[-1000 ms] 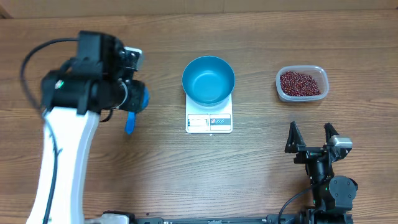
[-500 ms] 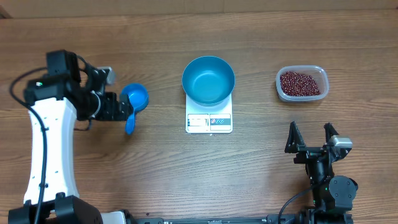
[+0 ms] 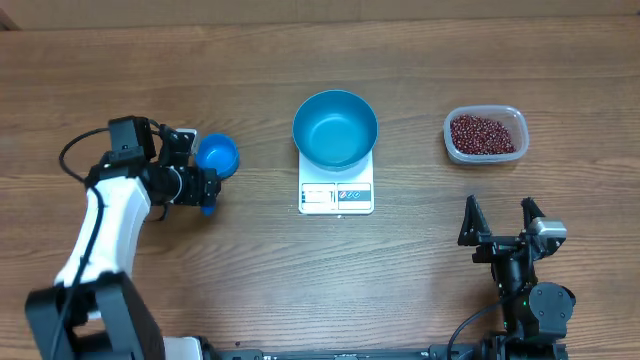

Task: Scoop item into bowl and weigh 150g on scale
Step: 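Reach the left gripper over the blue scoop handle and lower, then close the left gripper on the blue scoop handle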

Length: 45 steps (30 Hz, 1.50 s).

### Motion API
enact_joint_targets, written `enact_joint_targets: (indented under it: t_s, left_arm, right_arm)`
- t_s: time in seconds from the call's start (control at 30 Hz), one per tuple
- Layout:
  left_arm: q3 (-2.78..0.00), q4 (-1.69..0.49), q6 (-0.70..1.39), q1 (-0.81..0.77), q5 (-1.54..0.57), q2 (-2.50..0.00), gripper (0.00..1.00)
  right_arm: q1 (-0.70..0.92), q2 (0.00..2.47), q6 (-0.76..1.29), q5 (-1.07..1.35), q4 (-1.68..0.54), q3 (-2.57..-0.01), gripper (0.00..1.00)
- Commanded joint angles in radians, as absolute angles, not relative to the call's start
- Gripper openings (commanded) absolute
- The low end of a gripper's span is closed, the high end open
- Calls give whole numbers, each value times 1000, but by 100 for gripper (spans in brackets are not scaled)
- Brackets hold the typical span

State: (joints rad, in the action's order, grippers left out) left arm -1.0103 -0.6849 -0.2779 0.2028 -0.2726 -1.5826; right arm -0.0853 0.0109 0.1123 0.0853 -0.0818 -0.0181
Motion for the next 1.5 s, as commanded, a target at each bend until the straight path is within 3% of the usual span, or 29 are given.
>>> enact_joint_targets:
  t_s: [0.0,0.3,0.37,0.47,1.07,1.2,1.27,1.47]
  left_arm:
    - [-990,-653,-312,202,-306,-1686,76]
    - [-1014,-623,-319,202,-316,-1725,74]
    - [-1036,-617,-319,202,-336,-1725,67]
    - [-1045,-572,-318,190,-390,-1725,65]
    - [-1044,-559,-316,128,-263,-1726,56]
    - [-1045,-541,-304,128,-264,-1726,48]
    - [-1045,-542,-280,128,-279,-1726,39]
    - [-1045,-542,-265,128,-315,-1726,34]
  right_arm:
    - [-91,3,120,76,-77,-8,100]
    - [-91,3,120,76,-78,-8,100]
    - [-91,3,120,76,-77,-8,100]
    - [-91,3,120,76,-78,-8,100]
    - [-91,3,120,76,-77,-8,100]
    - [-91,3,120,76,-78,-8,100]
    - [-91,3,120,76,-77,-8,100]
    - [-91,3,120,76,-78,-8,100]
